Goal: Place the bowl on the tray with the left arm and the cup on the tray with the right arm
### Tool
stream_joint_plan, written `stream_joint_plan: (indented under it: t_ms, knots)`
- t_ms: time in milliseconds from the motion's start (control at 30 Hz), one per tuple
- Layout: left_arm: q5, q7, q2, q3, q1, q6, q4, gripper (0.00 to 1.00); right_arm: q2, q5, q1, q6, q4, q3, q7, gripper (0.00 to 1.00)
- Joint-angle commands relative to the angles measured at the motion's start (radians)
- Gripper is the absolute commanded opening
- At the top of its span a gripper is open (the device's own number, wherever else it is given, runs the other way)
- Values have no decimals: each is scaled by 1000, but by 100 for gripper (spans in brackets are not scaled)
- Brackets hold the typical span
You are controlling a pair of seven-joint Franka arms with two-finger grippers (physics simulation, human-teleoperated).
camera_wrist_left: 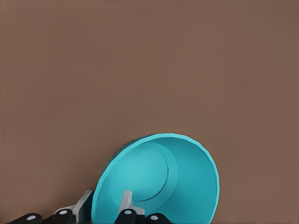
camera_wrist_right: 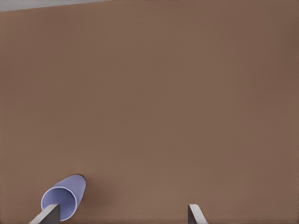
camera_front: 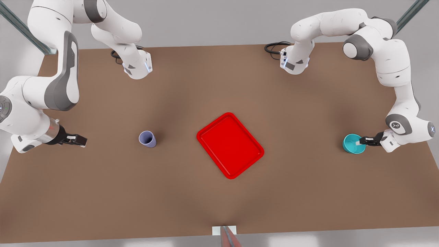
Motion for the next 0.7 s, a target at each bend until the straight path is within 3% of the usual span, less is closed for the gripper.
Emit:
stream_joint_plan:
  t_ms: [0, 100, 367, 467, 533, 667]
  knots:
    - [3, 0, 0, 0, 0, 6, 0, 28, 0, 0, 0, 0, 0, 0, 0, 100]
    - [8, -12, 0, -2, 0, 9, 0, 21, 0, 0, 1, -2, 0, 0, 1, 100]
    - [10, -48, 0, -12, -3, 5, -5, 21, 5, -11, 11, -5, 0, 3, 5, 100]
    - [4, -54, -60, -14, -49, -63, -6, 21, 5, -11, 9, -5, 0, 3, 9, 100]
    - [-12, -103, -152, -15, -159, -115, -29, 21, 6, -6, 3, -5, -1, 3, 11, 100]
    - [-6, -567, -272, -14, -567, -95, -54, 21, 6, -6, 9, 0, -1, 3, 11, 100]
